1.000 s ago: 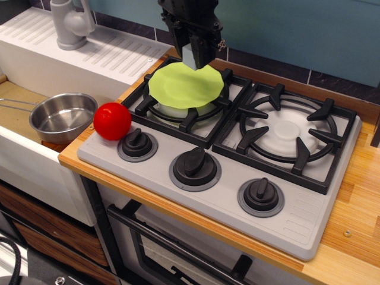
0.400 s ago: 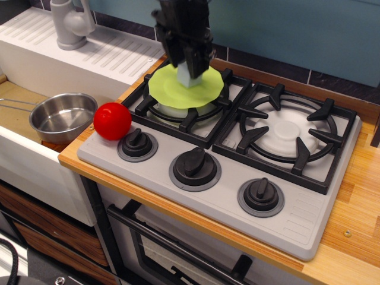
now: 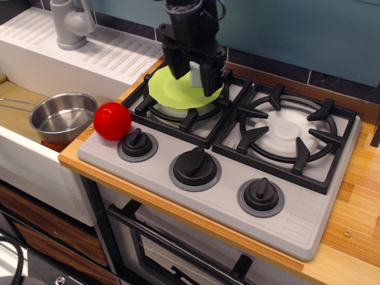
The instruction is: Put cube on plate and smalltomato in pot or pan in sink
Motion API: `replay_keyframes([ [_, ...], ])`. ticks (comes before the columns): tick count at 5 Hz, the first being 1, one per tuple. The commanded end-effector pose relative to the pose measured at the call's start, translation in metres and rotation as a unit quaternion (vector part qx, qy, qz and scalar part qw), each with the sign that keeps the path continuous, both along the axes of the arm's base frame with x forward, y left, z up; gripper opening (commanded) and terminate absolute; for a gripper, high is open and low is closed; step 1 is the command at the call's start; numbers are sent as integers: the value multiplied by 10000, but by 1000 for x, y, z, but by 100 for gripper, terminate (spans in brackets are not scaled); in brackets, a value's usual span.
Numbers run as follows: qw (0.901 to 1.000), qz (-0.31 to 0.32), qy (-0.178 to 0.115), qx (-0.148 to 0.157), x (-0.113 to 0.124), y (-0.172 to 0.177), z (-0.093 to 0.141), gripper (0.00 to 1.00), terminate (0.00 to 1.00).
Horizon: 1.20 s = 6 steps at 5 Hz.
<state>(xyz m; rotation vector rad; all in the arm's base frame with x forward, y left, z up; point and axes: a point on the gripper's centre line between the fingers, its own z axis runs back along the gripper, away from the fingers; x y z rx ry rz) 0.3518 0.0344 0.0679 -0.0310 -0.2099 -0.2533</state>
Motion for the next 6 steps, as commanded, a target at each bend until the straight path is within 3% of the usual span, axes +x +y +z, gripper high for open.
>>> replay_keyframes([
  [1,9997,175,-71,169,-13,-16,57,100,0],
  [2,9992,-3,214,333,-26,-24,78,100,0],
  [5,9992,-3,214,333,-26,-24,78,100,0],
  [6,9990,-97,292,316,-60,1,96,100,0],
])
